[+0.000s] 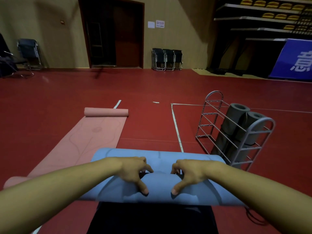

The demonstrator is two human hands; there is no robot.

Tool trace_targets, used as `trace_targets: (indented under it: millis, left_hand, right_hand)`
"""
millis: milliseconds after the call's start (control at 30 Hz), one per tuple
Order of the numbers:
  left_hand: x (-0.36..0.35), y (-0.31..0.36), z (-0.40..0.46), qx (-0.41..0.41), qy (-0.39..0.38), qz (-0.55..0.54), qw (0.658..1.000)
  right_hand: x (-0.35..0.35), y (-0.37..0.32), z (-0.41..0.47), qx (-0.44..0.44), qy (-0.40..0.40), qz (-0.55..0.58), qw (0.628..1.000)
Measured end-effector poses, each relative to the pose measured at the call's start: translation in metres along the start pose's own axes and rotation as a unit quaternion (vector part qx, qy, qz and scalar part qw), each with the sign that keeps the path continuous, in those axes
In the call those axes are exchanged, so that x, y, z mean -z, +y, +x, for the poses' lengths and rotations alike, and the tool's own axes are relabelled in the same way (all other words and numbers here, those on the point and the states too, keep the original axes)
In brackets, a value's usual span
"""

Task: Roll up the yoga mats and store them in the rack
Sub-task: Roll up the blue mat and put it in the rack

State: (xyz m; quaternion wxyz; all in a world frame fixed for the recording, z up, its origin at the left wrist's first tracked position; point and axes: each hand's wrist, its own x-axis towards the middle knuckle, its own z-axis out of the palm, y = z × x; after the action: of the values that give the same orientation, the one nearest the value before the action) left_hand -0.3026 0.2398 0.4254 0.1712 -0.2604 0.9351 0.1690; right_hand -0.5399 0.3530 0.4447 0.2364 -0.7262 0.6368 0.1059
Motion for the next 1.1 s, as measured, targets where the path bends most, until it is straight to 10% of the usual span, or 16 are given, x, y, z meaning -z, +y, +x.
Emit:
trace_targets:
  millis: [1100]
  left_hand:
    - [0.014,0.021,0.011,0.052,0.082,0.119,0.988]
  right_hand:
    - [0.012,-0.005,0.019,-0.046,0.011,-0.026,0.999]
